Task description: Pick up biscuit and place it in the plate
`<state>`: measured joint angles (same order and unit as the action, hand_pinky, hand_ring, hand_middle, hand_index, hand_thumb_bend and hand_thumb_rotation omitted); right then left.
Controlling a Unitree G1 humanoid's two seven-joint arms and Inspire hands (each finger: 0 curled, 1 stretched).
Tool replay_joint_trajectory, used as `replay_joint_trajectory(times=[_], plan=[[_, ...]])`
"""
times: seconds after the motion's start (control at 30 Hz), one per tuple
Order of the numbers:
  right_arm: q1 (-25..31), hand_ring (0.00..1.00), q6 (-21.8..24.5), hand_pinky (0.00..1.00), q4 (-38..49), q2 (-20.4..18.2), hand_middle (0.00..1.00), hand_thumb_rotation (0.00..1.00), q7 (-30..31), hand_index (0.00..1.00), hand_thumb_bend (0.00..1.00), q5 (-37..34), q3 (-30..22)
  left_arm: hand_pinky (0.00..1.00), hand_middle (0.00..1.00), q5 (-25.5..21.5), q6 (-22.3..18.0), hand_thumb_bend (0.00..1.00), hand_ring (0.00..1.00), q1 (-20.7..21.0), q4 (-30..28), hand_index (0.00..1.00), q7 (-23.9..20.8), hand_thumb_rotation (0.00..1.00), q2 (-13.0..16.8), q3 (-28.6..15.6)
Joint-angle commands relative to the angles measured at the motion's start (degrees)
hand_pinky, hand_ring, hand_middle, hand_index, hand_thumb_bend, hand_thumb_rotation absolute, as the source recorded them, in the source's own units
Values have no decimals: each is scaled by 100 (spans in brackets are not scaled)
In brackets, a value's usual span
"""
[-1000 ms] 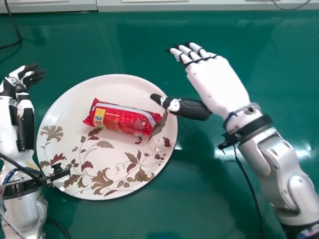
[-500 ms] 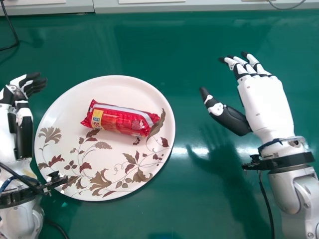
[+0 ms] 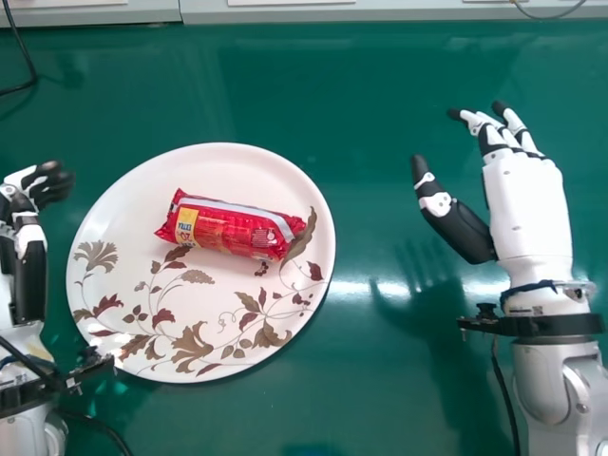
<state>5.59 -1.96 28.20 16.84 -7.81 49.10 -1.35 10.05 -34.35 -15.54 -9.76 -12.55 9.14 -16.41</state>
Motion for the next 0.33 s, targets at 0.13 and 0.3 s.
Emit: replay_joint_trajectory(times=[0.13, 0.3], plan=[[13, 83, -292, 69, -354, -242, 88, 68, -394, 87, 64, -330, 199, 63, 67, 115, 237, 8, 65, -373, -64, 71, -39, 0, -167, -127], [-150, 86, -437, 72, -595, -289, 91, 69, -399, 90, 59, -676, 269, 55, 64, 205, 273, 8, 62, -421, -273, 68, -43, 0, -163, -189]])
